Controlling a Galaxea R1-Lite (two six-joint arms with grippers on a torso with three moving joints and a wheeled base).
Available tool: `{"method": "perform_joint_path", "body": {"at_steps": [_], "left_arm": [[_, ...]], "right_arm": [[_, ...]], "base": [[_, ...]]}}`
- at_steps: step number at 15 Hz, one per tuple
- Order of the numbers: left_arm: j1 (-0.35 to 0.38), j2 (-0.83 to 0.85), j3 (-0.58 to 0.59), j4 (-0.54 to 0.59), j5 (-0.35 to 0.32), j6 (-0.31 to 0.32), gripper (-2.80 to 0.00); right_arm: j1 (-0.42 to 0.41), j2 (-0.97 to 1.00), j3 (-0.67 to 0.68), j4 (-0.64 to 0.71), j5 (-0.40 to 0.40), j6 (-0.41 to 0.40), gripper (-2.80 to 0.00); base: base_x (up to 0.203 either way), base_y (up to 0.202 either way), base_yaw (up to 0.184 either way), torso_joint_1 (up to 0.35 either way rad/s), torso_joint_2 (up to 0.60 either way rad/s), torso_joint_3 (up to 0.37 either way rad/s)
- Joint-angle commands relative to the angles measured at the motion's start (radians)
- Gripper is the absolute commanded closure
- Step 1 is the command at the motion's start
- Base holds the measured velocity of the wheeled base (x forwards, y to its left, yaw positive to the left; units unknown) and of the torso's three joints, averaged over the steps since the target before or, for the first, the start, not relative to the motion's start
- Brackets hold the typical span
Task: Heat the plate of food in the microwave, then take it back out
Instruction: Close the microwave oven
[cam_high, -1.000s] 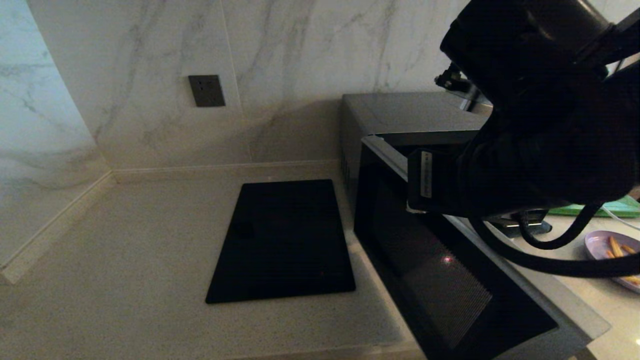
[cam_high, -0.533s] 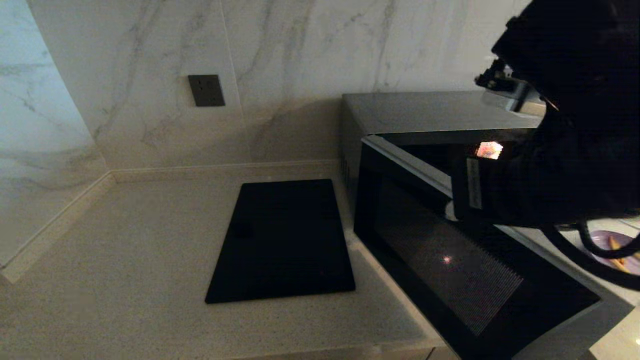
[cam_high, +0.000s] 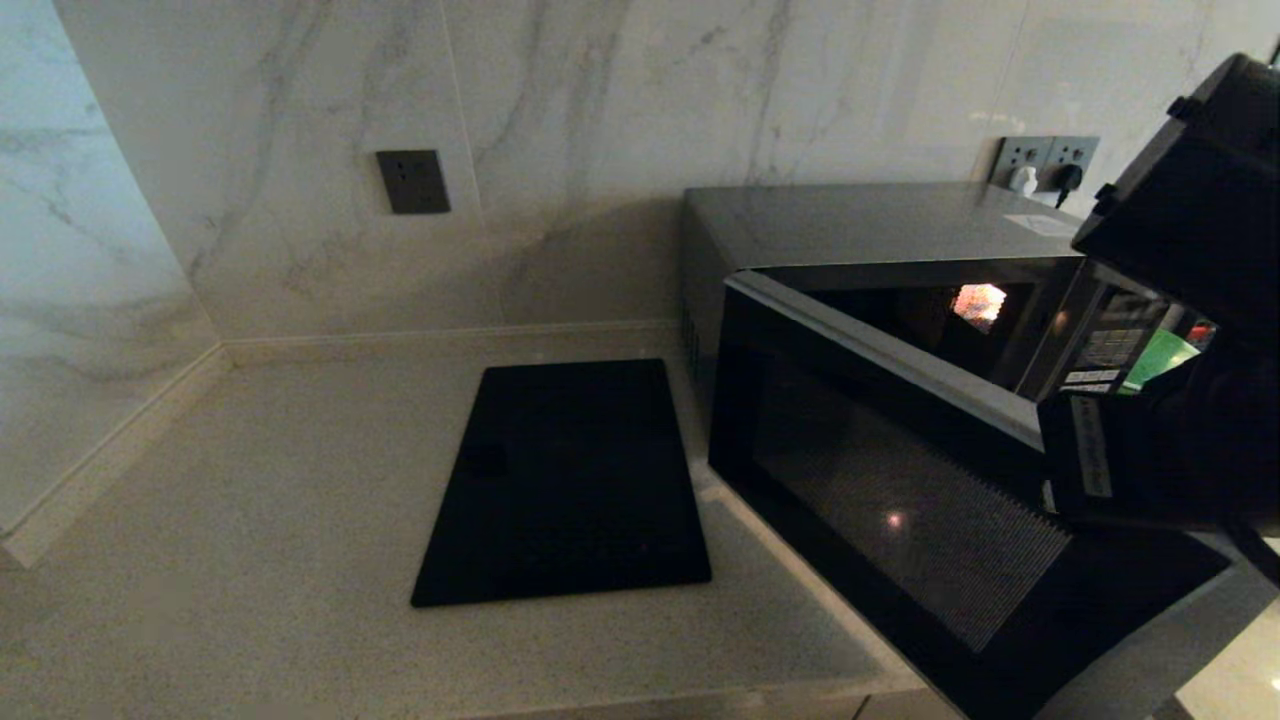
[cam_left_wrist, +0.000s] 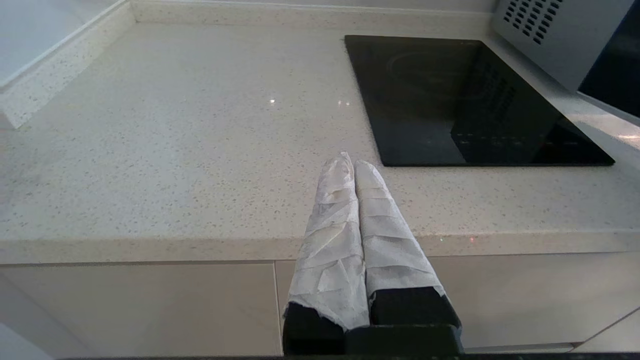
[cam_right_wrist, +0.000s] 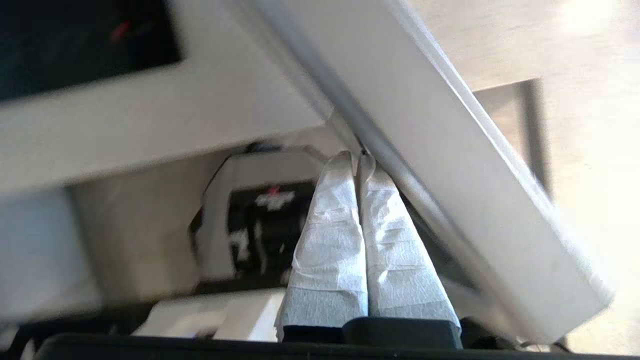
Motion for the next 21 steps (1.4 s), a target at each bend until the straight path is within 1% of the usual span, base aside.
{"method": "perform_joint_path", "body": {"at_steps": [1, 2, 6, 7, 9, 13, 16, 17, 21], "left_arm": [[0.000, 0.002, 0.000, 0.000, 0.000, -0.001, 0.00], [0.000, 0.002, 0.000, 0.000, 0.000, -0.001, 0.00], [0.000, 0.002, 0.000, 0.000, 0.002, -0.001, 0.00], [0.000, 0.002, 0.000, 0.000, 0.000, -0.001, 0.00], [0.000, 0.001, 0.000, 0.000, 0.000, -0.001, 0.00], [0.000, 0.000, 0.000, 0.000, 0.000, -0.001, 0.00], [0.000, 0.002, 0.000, 0.000, 0.000, -0.001, 0.00], [0.000, 0.002, 0.000, 0.000, 0.000, -0.001, 0.00], [0.000, 0.002, 0.000, 0.000, 0.000, -0.001, 0.00]], "right_arm": [[-0.054, 0.002, 0.014, 0.004, -0.023, 0.017, 0.00], [-0.071, 0.002, 0.014, 0.002, -0.026, 0.022, 0.00], [-0.080, -0.011, 0.023, 0.001, -0.026, 0.025, 0.00], [-0.100, -0.010, 0.030, 0.001, -0.025, 0.026, 0.00], [-0.166, 0.000, 0.044, -0.007, -0.023, 0.029, 0.00], [-0.271, 0.019, 0.046, -0.055, -0.020, 0.028, 0.00], [-0.351, 0.033, 0.043, -0.121, -0.020, 0.020, 0.00], [-0.372, 0.037, 0.036, -0.138, -0.020, 0.019, 0.00], [-0.401, 0.049, 0.034, -0.143, -0.020, 0.019, 0.00]], "base": [[0.000, 0.000, 0.000, 0.000, 0.00, 0.000], [0.000, 0.000, 0.000, 0.000, 0.00, 0.000], [0.000, 0.000, 0.000, 0.000, 0.00, 0.000], [0.000, 0.000, 0.000, 0.000, 0.00, 0.000], [0.000, 0.000, 0.000, 0.000, 0.00, 0.000], [0.000, 0.000, 0.000, 0.000, 0.00, 0.000], [0.000, 0.000, 0.000, 0.000, 0.00, 0.000], [0.000, 0.000, 0.000, 0.000, 0.00, 0.000], [0.000, 0.000, 0.000, 0.000, 0.00, 0.000]]}}
